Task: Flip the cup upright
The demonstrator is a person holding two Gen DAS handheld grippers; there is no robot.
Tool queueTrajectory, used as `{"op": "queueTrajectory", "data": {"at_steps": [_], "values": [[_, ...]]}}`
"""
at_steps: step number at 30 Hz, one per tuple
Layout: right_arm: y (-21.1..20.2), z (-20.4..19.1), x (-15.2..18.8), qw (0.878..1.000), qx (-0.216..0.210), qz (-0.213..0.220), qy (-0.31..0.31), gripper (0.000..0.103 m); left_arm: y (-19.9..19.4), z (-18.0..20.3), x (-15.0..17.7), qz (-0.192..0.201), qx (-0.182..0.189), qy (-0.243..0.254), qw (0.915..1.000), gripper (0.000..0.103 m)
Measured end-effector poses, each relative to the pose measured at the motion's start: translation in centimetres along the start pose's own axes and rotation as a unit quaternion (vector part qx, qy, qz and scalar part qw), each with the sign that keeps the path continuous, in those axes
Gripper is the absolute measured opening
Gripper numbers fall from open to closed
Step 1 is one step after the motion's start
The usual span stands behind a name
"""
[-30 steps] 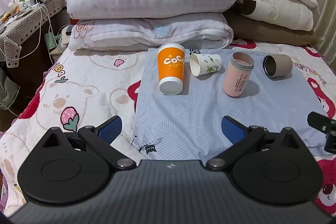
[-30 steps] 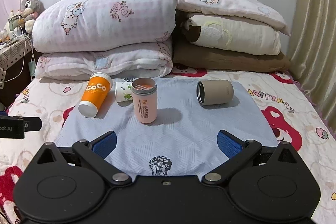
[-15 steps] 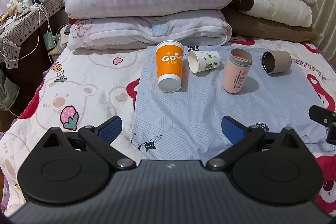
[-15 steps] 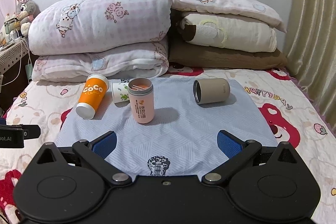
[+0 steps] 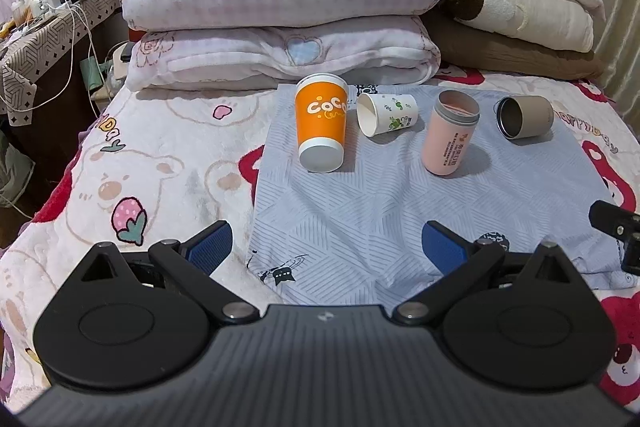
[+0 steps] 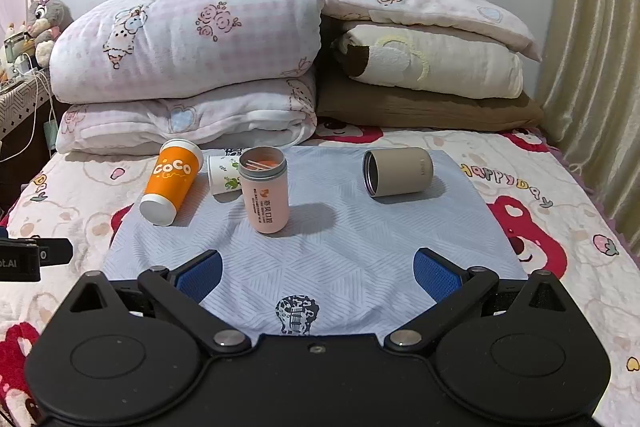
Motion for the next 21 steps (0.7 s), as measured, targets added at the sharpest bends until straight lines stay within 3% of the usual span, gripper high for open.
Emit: {"op": "queueTrajectory", "data": {"at_steps": [21], "values": [[0.1, 0.36, 0.17, 1.0, 0.009, -0.005, -0.001, 0.103, 0.09, -0.1, -0.15, 0.0, -0.002, 0.002, 1.0, 0.103]]}}
Point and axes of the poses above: each gripper's, at about its wrist camera, not at the fingertips, and y roughly the way its jaws point, z to its right, x to its underside, the point moved 5 cm from there along y, roughly the way its jaws point, and after that the axes turned 10 degrees about z, right-handed, at the moved point
